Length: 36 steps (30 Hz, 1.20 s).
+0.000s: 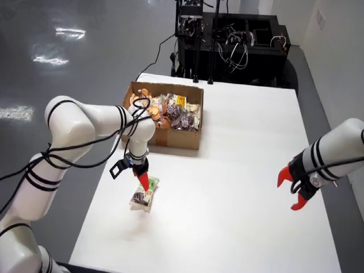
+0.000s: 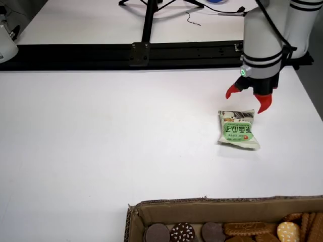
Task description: Grasp a snack and put it in the bin.
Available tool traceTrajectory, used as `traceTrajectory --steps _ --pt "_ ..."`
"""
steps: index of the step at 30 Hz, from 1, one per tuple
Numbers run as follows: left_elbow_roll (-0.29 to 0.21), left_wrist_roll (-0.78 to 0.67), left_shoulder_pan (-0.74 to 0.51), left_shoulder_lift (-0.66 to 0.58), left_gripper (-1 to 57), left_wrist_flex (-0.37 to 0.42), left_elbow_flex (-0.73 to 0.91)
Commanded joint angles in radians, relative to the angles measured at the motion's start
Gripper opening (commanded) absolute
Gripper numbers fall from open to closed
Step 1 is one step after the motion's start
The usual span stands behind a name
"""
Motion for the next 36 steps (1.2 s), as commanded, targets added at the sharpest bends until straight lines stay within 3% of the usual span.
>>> traceTrajectory --steps 1,14,36 --pt "-0.015 0.001 0.003 0.054 50.2 0.001 -0.056" --pt "-0.086 0.001 0.033 0.13 55.8 0.003 -0.121" --pt "-0.095 0.001 0.073 0.18 56.3 0.001 -0.131"
